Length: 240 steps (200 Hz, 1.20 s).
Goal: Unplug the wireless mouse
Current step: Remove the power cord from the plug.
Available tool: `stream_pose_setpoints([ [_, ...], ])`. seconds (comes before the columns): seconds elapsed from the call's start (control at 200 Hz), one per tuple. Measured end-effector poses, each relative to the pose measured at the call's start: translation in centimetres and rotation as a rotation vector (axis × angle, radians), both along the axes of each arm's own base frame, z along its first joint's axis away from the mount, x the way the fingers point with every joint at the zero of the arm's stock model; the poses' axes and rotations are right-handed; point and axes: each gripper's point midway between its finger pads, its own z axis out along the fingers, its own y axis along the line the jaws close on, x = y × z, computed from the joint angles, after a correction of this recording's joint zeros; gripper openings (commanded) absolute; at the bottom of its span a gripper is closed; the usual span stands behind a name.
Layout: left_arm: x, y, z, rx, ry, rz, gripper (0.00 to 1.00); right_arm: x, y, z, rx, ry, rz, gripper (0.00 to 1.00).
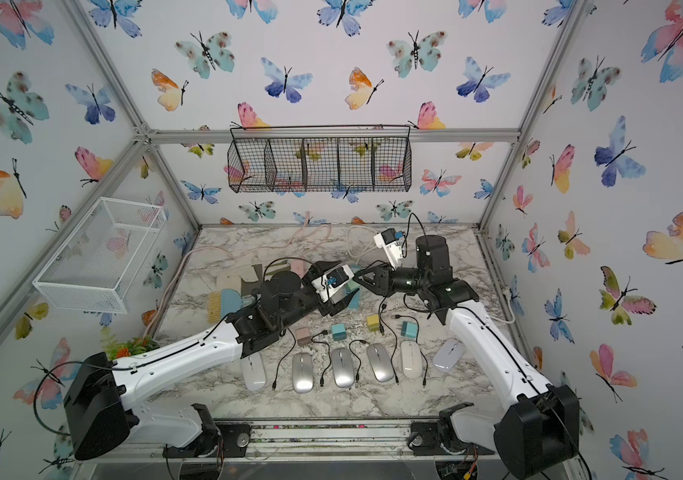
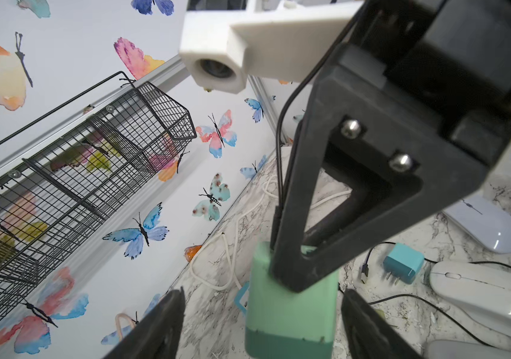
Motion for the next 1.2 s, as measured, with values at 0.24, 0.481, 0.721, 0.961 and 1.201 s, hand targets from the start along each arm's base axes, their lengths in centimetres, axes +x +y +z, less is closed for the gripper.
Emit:
stream_pose_setpoints([
  [0.24, 0.0, -0.7, 0.0, 0.004, 0.009, -0.027, 0.62, -0.4, 0.2, 0.2, 0.012, 0.001, 0.028, 0.01],
  [0.481, -0.1, -1.4, -0.7, 0.036, 0.029, -0.051, 0.41, -0.7, 0.4, 0.3, 0.020, 0.006, 0.047, 0.01],
  [0.721, -0.1, -1.4, -0.7, 0.057, 0.032, -0.055, 0.12, -0.7, 0.4, 0.4, 0.023, 0.011, 0.045, 0.04],
  [0.961, 0.2, -1.0, -1.1, 0.065, 0.055, -0.028, 0.00, -0.3, 0.1, -0.3, -0.016, -0.015, 0.022, 0.52],
  [1.201, 2.4, 2.3, -2.1, 0.052, 0.104, 0.076, 0.00, 3.6, -4.7, -4.5, -0.324, -0.032, -0.335, 0.51],
])
